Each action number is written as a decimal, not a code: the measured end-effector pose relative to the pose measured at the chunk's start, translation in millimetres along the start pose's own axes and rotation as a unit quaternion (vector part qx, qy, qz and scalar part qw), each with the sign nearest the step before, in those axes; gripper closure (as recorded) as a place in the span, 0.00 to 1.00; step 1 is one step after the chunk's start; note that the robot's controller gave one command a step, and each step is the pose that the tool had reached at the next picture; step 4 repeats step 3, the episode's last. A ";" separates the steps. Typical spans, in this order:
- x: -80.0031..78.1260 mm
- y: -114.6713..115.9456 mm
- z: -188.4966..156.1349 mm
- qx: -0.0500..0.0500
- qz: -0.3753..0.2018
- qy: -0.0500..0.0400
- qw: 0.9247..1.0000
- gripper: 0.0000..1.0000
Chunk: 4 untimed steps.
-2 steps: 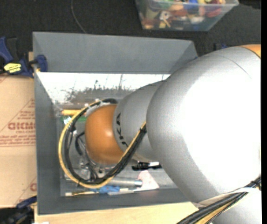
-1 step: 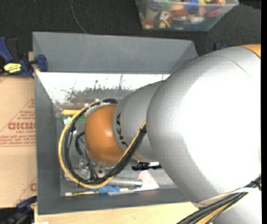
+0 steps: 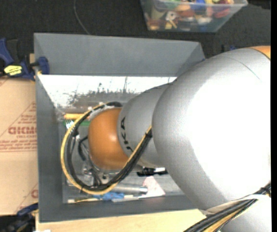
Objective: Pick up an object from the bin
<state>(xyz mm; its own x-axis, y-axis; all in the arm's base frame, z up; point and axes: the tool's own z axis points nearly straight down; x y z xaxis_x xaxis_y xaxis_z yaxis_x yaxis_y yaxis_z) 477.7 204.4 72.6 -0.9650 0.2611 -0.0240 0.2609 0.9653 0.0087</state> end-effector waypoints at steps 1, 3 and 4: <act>1.0 -1.8 -21.4 0.002 0.000 0.003 1.000 1.00; -1.7 -1.0 -95.6 0.002 -0.002 0.002 1.000 1.00; -1.7 -1.0 -95.6 0.002 -0.002 0.002 1.000 1.00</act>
Offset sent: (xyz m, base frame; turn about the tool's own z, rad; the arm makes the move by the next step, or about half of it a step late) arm -0.0021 -0.0012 0.1029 0.0005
